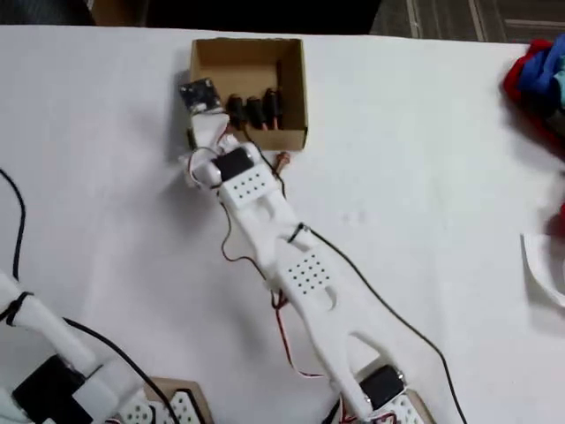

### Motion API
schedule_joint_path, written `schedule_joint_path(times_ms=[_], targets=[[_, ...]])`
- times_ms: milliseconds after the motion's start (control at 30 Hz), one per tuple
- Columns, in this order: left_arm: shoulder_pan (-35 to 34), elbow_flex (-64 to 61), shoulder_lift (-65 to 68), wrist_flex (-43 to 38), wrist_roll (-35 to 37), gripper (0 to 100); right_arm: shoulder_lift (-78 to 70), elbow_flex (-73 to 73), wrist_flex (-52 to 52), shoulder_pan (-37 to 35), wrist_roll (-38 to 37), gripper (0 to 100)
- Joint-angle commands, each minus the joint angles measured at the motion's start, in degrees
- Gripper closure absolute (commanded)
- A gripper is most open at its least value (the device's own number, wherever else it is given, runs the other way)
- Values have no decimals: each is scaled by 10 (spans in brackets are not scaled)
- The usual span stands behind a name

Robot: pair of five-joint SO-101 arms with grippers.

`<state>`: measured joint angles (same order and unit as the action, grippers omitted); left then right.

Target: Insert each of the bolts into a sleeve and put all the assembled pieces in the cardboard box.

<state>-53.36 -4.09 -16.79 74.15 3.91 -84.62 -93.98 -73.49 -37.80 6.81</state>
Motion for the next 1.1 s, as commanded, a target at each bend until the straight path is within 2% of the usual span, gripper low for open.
schedule_joint_path(times_ms=[0, 100, 200, 433, 600, 1067], targets=[[38, 21, -4, -11, 8, 842, 77, -15, -77, 2, 2, 972], [57, 22, -4, -12, 8, 842, 118, -15, -130, 3, 3, 971], [63, 18, -4, -22, 8, 842, 146, -15, -131, 13, -1, 971], [63, 18, -4, -22, 9, 842, 103, -8, -51, 38, -2, 969], [62, 18, -4, -20, 6, 842, 56, -13, -50, 51, -2, 971], [70, 17, -3, -33, 9, 842, 90, -13, -263, 53, -2, 971]])
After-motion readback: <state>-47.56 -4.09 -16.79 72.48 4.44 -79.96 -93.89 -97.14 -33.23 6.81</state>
